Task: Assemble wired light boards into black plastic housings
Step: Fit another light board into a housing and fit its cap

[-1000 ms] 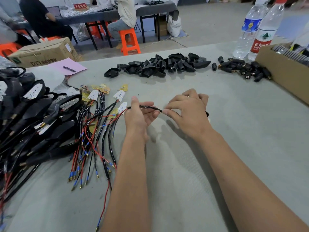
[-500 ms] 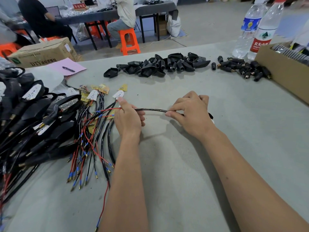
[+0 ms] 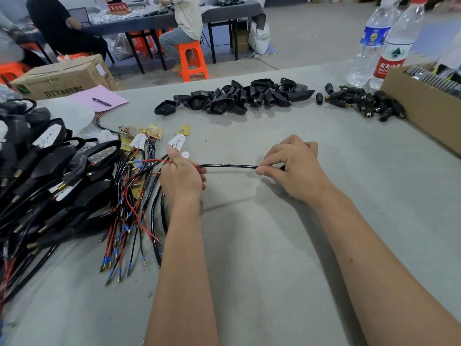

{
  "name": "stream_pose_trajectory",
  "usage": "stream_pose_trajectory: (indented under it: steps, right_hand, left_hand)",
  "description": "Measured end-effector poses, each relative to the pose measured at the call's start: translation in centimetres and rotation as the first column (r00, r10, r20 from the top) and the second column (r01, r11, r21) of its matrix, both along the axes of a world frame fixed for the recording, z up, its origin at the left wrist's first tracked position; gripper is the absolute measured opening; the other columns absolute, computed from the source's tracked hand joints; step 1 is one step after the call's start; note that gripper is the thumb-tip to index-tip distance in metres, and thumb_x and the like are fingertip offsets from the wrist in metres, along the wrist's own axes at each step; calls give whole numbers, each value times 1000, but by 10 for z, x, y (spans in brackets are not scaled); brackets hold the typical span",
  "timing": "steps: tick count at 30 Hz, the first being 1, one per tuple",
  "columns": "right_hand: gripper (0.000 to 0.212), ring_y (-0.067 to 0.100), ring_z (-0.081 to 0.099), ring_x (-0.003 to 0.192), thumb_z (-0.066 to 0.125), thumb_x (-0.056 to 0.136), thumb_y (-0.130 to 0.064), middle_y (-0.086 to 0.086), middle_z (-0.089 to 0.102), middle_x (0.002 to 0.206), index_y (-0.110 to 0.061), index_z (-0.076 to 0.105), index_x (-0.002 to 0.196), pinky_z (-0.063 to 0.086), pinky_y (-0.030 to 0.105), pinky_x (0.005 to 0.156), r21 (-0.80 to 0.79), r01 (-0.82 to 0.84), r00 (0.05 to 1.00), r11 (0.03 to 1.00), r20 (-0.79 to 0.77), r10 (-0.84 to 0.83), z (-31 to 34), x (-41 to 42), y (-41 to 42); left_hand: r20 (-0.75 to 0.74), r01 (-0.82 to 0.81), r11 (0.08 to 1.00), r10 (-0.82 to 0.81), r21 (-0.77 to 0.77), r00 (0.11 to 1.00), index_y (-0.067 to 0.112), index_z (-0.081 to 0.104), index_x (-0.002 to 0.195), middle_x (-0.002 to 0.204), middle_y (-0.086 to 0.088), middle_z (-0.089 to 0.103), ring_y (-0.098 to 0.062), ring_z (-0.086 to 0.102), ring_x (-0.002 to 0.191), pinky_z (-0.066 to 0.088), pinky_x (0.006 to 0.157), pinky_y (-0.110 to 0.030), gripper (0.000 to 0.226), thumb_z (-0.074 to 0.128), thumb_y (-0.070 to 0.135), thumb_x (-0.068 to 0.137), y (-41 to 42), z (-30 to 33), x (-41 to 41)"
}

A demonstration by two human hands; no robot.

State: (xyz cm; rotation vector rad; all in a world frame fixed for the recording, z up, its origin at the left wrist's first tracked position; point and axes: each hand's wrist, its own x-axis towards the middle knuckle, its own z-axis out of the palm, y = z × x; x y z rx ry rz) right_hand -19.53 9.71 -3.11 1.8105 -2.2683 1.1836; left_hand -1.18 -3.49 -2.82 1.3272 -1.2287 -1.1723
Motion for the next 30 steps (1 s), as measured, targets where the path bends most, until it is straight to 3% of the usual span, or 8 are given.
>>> stream_pose_trajectory:
  steps: [3,6,11,15,18,21,24,30]
  right_hand:
    - [21,8,49,107,70,88,-56,-25,72,88,-38,79,86,32,46,106,-6,6,996,1000,87,-6,7,-4,6]
    - [43,10,56,108,51,98,-61,-16,74,95,-28,78,98,41,45,105,46,58,973,997,221,-67,12,-21,19]
    - [10,22,57,101,68,98,-35,0,62,110,-35,76,93,47,37,94,284,-66,965,957,260,-10,12,-37,26]
    - [6,17,64,81,77,93,-26,2,71,98,-30,79,89,50,32,76,240,-115,923,964,384,14,11,-38,27]
    - [3,6,62,67,76,93,-18,0,78,85,-21,76,93,46,17,61,155,-149,855,977,516,49,13,-38,26]
    - [8,7,61,58,79,90,-15,5,78,81,-18,72,93,44,17,49,143,-133,833,981,552,33,11,-35,25]
    - [9,12,65,56,82,87,-18,6,78,78,-18,74,91,42,16,45,165,-115,780,980,626,-14,13,-35,29]
    - [32,14,51,41,88,80,-26,9,68,61,-8,62,78,30,19,41,397,-127,803,909,579,-140,28,-35,42]
  left_hand:
    - [-79,25,996,-17,90,997,10,53,66,46,-1,62,-16,49,31,32,35,-17,71,19,55,108,-1,3,-2]
    - [-200,27,989,4,149,980,10,50,71,46,-3,61,-16,47,29,31,34,-14,64,19,52,109,-3,4,0]
    - [-207,18,985,19,172,978,5,62,68,45,-4,62,-17,53,32,36,35,-16,76,19,53,108,-4,3,3]
    - [-237,-23,986,63,167,969,7,63,70,51,-5,65,-16,59,38,38,37,-18,73,21,50,109,-5,3,5]
    - [-324,-51,980,112,190,939,5,66,79,67,-8,68,-14,62,42,42,39,-18,67,24,48,110,-5,3,6]
    - [-465,-28,973,135,229,875,4,63,90,74,-6,70,-12,63,43,43,40,-16,55,30,42,111,-4,5,8]
    - [-525,-25,976,137,215,840,1,60,102,64,-1,70,-10,59,42,40,40,-15,44,40,39,111,-2,7,6]
    - [-617,8,1000,-3,4,787,7,54,105,69,-4,74,-14,63,54,49,52,-19,15,54,23,107,-4,10,-13]
